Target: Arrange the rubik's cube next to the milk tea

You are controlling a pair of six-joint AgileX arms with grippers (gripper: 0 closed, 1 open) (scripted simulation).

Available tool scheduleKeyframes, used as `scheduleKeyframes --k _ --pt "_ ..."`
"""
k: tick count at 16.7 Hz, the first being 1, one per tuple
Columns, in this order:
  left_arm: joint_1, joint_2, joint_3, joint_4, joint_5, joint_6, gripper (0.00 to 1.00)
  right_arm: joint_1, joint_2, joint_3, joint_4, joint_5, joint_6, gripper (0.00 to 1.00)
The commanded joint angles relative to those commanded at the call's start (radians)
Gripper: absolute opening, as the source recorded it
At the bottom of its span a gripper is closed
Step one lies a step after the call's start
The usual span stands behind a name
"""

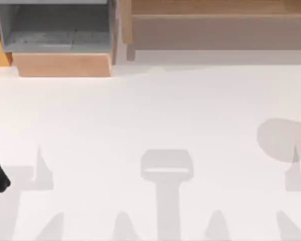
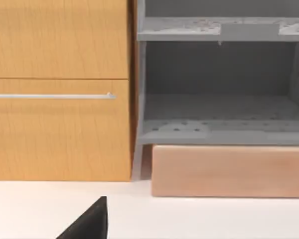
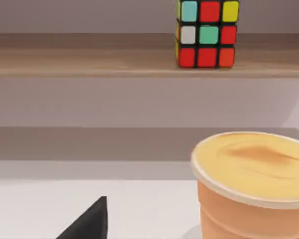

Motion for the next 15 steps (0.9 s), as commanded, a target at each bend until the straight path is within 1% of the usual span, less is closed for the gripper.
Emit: scheduleKeyframes --k 4,7,10,15 --pt "0.000 0.000 0.000 0.000 0.000 0.000 1.00 -0.002 0.031 0.018 0.024 -0.001 0.000 1.00" --pt "0.000 0.000 0.000 0.000 0.000 0.000 1.00 -0.010 0.158 0.085 0.112 -0.006 0.000 1.00" --pt "0.000 0.000 0.000 0.000 0.000 0.000 1.00 -0.023 0.377 0.188 0.247 -0.013 0.000 1.00" --pt "0.000 0.000 0.000 0.000 0.000 0.000 1.00 -0.047 0.872 0.401 0.525 -0.029 0.001 1.00"
